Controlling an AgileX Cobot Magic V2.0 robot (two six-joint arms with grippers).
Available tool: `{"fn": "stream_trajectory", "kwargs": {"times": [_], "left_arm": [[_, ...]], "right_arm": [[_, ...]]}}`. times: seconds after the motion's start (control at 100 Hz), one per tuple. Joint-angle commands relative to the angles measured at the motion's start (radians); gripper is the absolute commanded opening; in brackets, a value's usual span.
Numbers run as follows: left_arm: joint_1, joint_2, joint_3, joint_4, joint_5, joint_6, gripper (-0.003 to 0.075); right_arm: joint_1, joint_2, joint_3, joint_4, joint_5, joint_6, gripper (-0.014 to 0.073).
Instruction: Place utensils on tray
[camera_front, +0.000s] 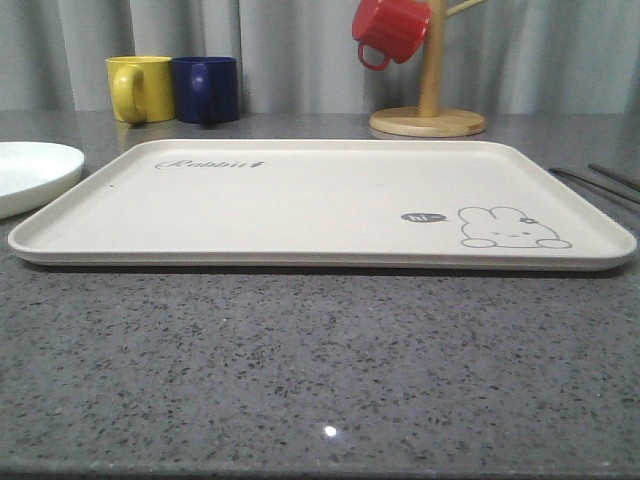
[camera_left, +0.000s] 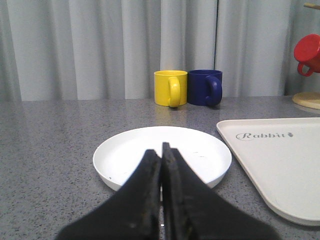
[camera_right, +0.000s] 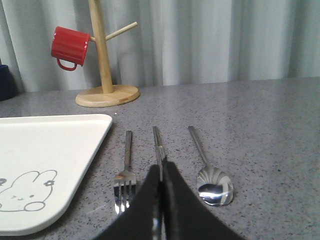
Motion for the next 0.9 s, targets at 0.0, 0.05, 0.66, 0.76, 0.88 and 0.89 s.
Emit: {"fn": "stream_trajectory", "kwargs": {"times": [0.0,0.05,0.66,0.76,0.88,0.89], "left_arm": [[0.003,-0.033,0.04,-0.002,-0.075,-0.007,-0.0018],[0.003,-0.033,0.04,-0.002,-0.075,-0.007,-0.0018],[0.003,0.095,-0.247,-0.069,0.251,-0.007,-0.0018],[0.003,0.204,-0.386,-0.074,0.382,-0.007,-0.0018],[0.003,0.356,-0.559,-0.074,0.538,-0.007,-0.0018],[0.003,0.366,-0.579,-0.074,0.548,-0.007,-0.0018]], "right_arm": [[-0.007,-0.017,-0.016,0.0,-0.082,-0.009,-0.0078],[-0.007,-0.017,-0.016,0.0,-0.082,-0.009,-0.0078],[-0.007,-0.017,-0.016,0.0,-0.082,-0.009,-0.0078],[-0.007,-0.017,-0.016,0.0,-0.082,-0.009,-0.0078],[-0.007,-0.017,-0.016,0.0,-0.082,-0.009,-0.0078],[-0.007,-0.017,-0.016,0.0,-0.082,-0.009,-0.0078]]}}
